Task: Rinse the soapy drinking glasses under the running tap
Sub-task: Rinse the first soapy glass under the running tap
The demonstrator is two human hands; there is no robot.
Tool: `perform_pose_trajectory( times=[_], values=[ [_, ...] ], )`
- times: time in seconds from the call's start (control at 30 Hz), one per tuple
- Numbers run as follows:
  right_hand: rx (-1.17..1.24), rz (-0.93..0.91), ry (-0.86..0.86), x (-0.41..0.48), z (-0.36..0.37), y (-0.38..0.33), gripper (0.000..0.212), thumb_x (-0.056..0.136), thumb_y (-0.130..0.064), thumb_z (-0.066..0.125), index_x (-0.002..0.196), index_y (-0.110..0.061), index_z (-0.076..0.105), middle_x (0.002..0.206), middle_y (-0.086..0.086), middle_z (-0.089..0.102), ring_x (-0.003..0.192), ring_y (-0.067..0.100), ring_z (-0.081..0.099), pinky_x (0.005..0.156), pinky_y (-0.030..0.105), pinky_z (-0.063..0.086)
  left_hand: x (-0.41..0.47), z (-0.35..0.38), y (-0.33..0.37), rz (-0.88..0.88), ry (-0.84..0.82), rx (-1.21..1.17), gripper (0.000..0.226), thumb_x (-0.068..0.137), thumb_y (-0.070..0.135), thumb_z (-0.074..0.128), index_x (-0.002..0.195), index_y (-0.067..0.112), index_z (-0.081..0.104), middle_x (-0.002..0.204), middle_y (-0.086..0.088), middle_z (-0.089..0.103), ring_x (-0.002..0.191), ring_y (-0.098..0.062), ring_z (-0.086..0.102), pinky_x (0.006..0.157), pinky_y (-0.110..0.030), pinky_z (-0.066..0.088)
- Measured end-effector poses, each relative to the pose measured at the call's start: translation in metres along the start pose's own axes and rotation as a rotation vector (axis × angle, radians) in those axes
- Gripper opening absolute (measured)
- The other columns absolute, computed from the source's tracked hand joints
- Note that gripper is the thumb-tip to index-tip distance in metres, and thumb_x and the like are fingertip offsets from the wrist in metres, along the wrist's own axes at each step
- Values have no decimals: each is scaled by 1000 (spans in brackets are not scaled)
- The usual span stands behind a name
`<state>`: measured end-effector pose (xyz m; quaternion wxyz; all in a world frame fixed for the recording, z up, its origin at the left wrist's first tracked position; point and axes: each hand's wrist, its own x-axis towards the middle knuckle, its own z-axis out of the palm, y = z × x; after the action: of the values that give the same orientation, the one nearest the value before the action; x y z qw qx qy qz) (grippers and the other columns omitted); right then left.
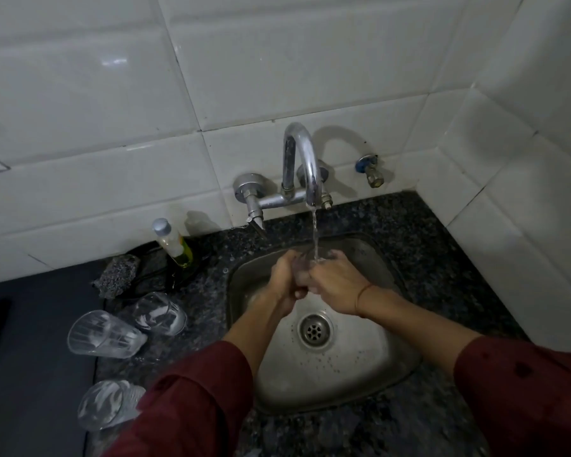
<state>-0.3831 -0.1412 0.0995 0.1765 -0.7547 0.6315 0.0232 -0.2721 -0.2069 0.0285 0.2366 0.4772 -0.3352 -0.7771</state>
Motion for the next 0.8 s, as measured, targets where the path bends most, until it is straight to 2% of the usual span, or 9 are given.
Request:
perform_pose_trajectory(
  times=[0.07,0.13,0.27,0.33,0.43,0.5,0.6,0.7,0.8],
  values=[
    [721,145,-18,3,-4,-3,12,95,-10,54,99,-10,66,108,15,68,103,26,64,102,50,46,-4,8,-1,107,99,-111,31,99,23,45,96,1,67,77,-13,66,63,-20,62,52,-28,49],
    [1001,181,-50,6,-12,-5,14,98,-5,52,101,-2,66,98,15,65,92,23,60,91,47,49,-3,11,-3,167,184,-170,34,102,24,43,90,1,65,77,-14,64,64,-22,60,51,-30,46],
    [-234,-161,-119,-2,-20,-3,35,98,-6,44,130,-16,56,136,6,57,130,24,49,122,51,16,2,2,-1,-13,111,-61,44,103,32,35,104,1,65,74,-12,66,44,-17,52,32,-19,30],
    [-359,-197,-58,-4,-21,-1,38,96,-4,43,132,-12,53,136,9,57,131,26,49,122,50,14,2,2,-2,-8,84,-46,40,101,31,37,106,2,64,72,-10,63,43,-15,49,32,-18,27],
    [407,151,-52,7,-14,-4,19,91,-10,52,104,-4,64,103,16,65,101,31,60,96,41,45,3,12,-13,132,217,-175,27,97,22,44,84,5,61,67,-7,55,56,-17,47,43,-25,37],
    [978,306,-50,13,-10,-8,11,88,-1,51,84,-1,61,78,16,53,78,27,52,69,38,47,7,14,-21,207,319,-223,21,97,19,46,88,7,60,70,-12,52,60,-21,49,49,-30,40],
    [359,-31,-96,10,-1,4,19,89,2,49,87,-14,59,89,6,54,92,22,52,90,47,46,11,4,-17,91,271,-149,32,99,29,42,96,4,62,81,-18,56,58,-25,53,44,-26,39],
    [-457,-340,-81,-2,-4,21,34,98,-4,38,121,-16,61,120,4,60,122,22,50,123,53,11,3,-2,-1,-165,88,153,46,105,34,32,89,5,63,62,-12,56,38,-18,46,29,-17,25],
    [-540,-362,-55,-2,-1,24,32,98,-3,37,121,-11,58,118,7,61,117,24,54,122,51,13,6,2,-2,-133,74,126,39,105,32,35,97,5,63,63,-8,59,40,-15,47,30,-18,29]
  ],
)
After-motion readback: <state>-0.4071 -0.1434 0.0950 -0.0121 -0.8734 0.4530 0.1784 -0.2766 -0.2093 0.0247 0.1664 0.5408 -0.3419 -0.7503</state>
